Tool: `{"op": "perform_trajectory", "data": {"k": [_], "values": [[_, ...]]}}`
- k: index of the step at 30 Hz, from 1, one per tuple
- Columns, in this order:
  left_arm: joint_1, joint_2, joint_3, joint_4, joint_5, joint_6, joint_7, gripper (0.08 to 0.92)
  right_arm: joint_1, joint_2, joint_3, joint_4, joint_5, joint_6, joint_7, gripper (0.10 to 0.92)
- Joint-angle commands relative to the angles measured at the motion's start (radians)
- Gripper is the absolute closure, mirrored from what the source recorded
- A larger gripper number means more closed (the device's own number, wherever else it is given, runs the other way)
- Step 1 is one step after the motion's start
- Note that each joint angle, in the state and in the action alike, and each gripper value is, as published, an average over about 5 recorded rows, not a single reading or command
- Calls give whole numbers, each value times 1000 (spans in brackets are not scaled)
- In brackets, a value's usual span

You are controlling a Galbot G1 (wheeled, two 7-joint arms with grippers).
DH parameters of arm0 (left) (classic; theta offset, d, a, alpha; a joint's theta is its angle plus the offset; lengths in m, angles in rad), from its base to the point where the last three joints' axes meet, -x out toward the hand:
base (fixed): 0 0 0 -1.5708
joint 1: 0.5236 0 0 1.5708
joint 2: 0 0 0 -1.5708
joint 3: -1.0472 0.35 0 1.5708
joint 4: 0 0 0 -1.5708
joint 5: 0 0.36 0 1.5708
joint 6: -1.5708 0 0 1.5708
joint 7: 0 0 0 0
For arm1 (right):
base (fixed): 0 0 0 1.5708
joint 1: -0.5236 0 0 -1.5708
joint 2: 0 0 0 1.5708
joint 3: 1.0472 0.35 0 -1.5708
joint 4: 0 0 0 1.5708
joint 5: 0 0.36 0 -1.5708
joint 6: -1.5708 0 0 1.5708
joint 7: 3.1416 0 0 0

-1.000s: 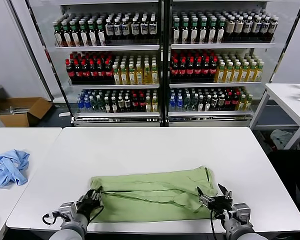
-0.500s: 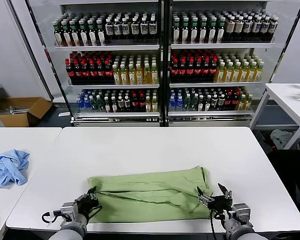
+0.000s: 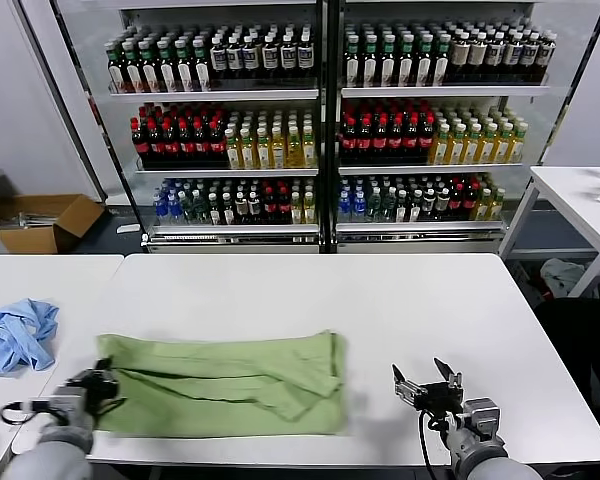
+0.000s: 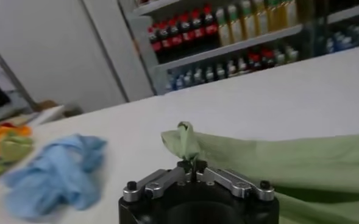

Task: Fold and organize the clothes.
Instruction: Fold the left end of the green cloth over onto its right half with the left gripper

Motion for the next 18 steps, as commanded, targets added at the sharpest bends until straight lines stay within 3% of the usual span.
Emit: {"op": "perform_trajectory", "data": {"k": [1, 9, 18], "values": [[21, 41, -112, -100, -51, 40, 36, 907, 16, -3, -5, -3, 1, -1, 2, 203], [6, -64, 199, -314, -305, 38, 20, 907, 7, -3, 2, 0, -1, -1, 4, 203], [-81, -178, 365, -257, -324, 37, 21, 907, -5, 3, 17, 7, -4, -3, 5, 203]]}}
